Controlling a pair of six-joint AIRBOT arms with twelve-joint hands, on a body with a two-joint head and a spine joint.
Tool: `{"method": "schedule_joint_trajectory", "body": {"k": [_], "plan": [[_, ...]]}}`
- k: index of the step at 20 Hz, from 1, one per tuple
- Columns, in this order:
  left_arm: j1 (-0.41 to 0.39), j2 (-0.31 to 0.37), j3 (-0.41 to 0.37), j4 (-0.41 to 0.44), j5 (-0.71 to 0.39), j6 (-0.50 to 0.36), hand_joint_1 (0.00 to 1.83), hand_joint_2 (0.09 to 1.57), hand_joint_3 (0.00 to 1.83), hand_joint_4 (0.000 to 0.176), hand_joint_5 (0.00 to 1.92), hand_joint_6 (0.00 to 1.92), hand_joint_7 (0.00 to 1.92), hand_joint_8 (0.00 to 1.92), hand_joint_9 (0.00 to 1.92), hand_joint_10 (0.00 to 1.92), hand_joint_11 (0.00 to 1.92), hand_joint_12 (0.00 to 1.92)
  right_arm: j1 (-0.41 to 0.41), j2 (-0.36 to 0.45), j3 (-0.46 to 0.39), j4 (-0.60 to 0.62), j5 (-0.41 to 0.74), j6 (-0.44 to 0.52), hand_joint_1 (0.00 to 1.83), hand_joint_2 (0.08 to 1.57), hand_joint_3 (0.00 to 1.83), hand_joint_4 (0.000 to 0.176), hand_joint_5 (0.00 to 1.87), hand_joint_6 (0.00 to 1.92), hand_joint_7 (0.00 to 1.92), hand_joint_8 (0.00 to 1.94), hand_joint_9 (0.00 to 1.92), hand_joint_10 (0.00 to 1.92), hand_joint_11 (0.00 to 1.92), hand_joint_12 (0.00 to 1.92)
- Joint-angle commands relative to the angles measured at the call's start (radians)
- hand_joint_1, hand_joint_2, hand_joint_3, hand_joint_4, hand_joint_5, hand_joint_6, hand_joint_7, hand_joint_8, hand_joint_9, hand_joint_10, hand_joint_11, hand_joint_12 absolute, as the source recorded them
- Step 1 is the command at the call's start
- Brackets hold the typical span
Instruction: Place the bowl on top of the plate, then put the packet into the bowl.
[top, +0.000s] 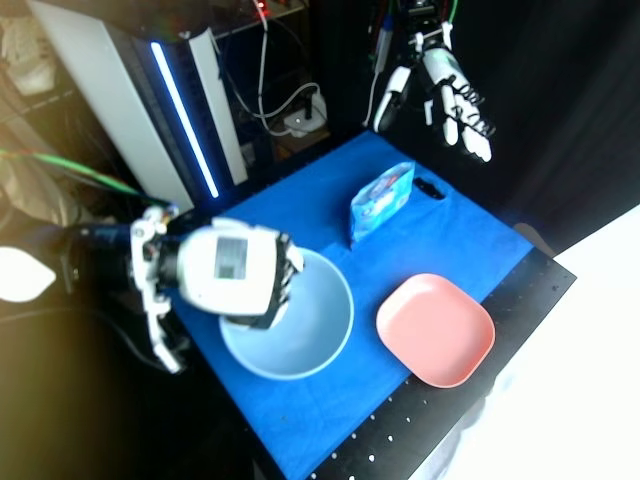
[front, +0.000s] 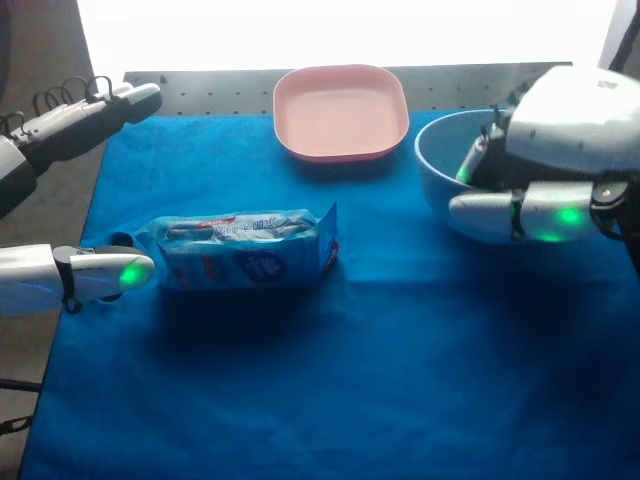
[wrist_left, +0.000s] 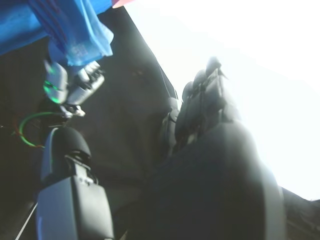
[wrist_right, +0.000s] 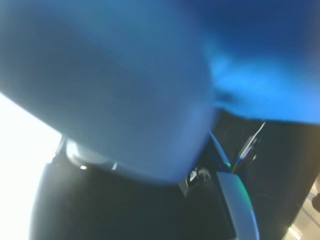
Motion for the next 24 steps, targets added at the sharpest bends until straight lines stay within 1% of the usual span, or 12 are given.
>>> {"method": "schedule_joint_trajectory", "body": {"k": [1,2,3,7,11,12,14,16,17,20,23,24], "plan": [[-0.007,-0.003,0.003,-0.015,-0.128,-0.006,0.74,0.99,0.0,0.102,0.13,0.0,0.03,0.0,0.03,0.0,0.0,0.06,0.019,-0.002,0.005,0.038,0.095,0.004,0.34,1.5,0.0,0.172,1.19,1.92,1.49,1.94,1.6,1.92,1.59,1.92],[-0.007,-0.003,0.004,-0.015,-0.129,-0.006,0.73,1.0,0.0,0.108,0.13,0.0,0.03,0.0,0.03,0.0,0.0,0.06,0.033,-0.002,0.015,0.04,0.095,0.002,0.33,1.51,0.0,0.171,1.2,1.92,1.48,1.94,1.59,1.92,1.59,1.92],[-0.007,-0.004,0.005,-0.015,-0.129,-0.006,0.73,1.0,0.0,0.106,0.12,0.0,0.02,0.0,0.03,0.0,0.0,0.06,0.048,-0.005,0.026,0.043,0.094,0.0,0.46,1.51,0.0,0.174,1.2,1.92,1.49,1.94,1.6,1.92,1.59,1.92],[-0.007,-0.004,0.005,-0.015,-0.129,-0.006,0.74,0.99,0.0,0.112,0.12,0.0,0.03,0.0,0.04,0.0,0.0,0.07,0.065,-0.023,0.054,0.067,0.094,-0.01,0.44,1.54,0.0,0.175,1.21,1.92,1.54,1.94,1.68,1.92,1.69,1.92],[-0.007,-0.005,0.007,-0.016,-0.129,-0.007,0.74,1.0,0.0,0.11,0.13,0.0,0.04,0.0,0.05,0.0,0.0,0.1,0.071,-0.026,0.064,0.086,0.093,-0.031,0.28,1.57,0.05,0.165,1.17,1.92,1.54,1.94,1.69,1.92,1.7,1.92],[-0.007,-0.006,0.007,-0.017,-0.13,-0.007,0.74,0.99,0.0,0.1,0.13,0.0,0.04,0.0,0.04,0.0,0.0,0.12,0.076,-0.03,0.07,0.087,0.093,-0.031,0.33,1.57,0.05,0.165,1.13,1.92,1.55,1.94,1.69,1.92,1.7,1.92],[-0.007,-0.007,0.008,-0.017,-0.13,-0.007,0.74,0.99,0.0,0.101,0.12,0.0,0.03,0.0,0.04,0.0,0.0,0.13,0.088,-0.039,0.082,0.087,0.091,-0.031,0.34,1.57,0.07,0.165,1.1,1.92,1.52,1.94,1.67,1.92,1.69,1.92],[-0.007,-0.007,0.008,-0.017,-0.129,-0.007,0.74,1.0,0.0,0.103,0.12,0.0,0.03,0.0,0.04,0.0,0.0,0.16,0.113,-0.052,0.099,0.086,0.086,-0.033,0.33,1.57,0.08,0.165,1.15,1.92,1.54,1.94,1.68,1.92,1.69,1.92],[-0.008,-0.007,0.008,-0.017,-0.129,-0.007,0.72,0.99,0.0,0.103,0.12,0.0,0.03,0.0,0.05,0.0,0.0,0.2,0.125,-0.057,0.107,0.085,0.082,-0.033,0.21,1.57,0.12,0.175,1.25,1.92,1.55,1.94,1.68,1.92,1.64,1.92],[-0.008,-0.006,0.009,-0.017,-0.13,-0.008,0.73,0.99,0.0,0.104,0.12,0.0,0.03,0.0,0.04,0.0,0.0,0.22,0.172,-0.084,0.141,0.075,0.057,-0.033,0.15,1.57,0.1,0.176,1.28,1.92,1.54,1.94,1.67,1.92,1.64,1.92],[-0.008,-0.006,0.009,-0.017,-0.13,-0.008,0.73,1.0,0.0,0.114,0.12,0.0,0.04,0.0,0.05,0.0,0.0,0.15,0.212,-0.125,0.183,0.057,0.023,-0.033,0.33,1.57,0.04,0.176,1.29,1.92,1.53,1.94,1.66,1.92,1.62,1.92],[-0.009,-0.006,0.01,-0.017,-0.13,-0.008,0.73,1.0,0.0,0.107,0.12,0.0,0.03,0.0,0.05,0.0,0.0,0.14,0.228,-0.14,0.197,0.05,0.011,-0.033,0.39,1.57,0.08,0.176,1.32,1.92,1.57,1.94,1.69,1.92,1.65,1.92]]}}
